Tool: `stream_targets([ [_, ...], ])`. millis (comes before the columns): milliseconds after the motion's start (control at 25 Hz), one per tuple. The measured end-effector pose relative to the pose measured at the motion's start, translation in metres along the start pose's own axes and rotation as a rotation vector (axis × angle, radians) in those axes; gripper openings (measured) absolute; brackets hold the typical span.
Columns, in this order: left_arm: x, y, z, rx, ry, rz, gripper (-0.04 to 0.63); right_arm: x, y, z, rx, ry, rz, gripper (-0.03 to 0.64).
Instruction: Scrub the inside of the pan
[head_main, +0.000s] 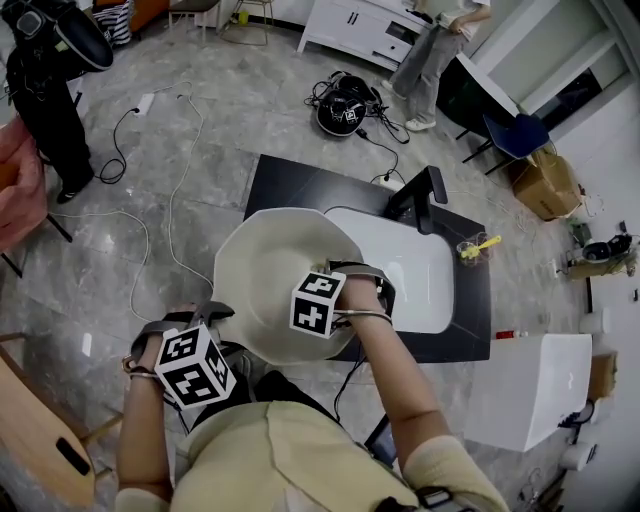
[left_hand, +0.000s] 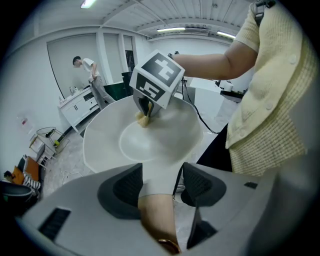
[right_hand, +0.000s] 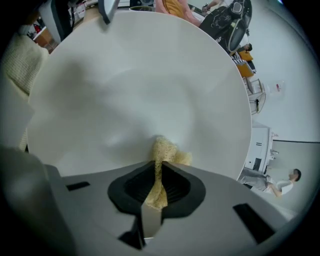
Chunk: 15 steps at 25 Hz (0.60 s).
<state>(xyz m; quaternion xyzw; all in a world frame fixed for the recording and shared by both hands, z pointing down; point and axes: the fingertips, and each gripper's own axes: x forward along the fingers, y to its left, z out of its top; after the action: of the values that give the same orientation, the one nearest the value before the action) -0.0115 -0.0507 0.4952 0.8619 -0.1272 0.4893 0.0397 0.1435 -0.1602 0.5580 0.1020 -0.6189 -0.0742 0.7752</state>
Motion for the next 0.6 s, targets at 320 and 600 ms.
stream_targets([
  [320, 0.0, 0.0, 0.0, -0.001, -0.005, -0.001, 0.261, 0.007, -0.025, 0.012, 0.072, -0.036, -0.126, 0.052],
  [600, 0.001, -0.002, 0.0, -0.008, -0.012, 0.0, 0.261, 0.009, -0.04, 0.031, 0.1, -0.097, -0.211, 0.052],
])
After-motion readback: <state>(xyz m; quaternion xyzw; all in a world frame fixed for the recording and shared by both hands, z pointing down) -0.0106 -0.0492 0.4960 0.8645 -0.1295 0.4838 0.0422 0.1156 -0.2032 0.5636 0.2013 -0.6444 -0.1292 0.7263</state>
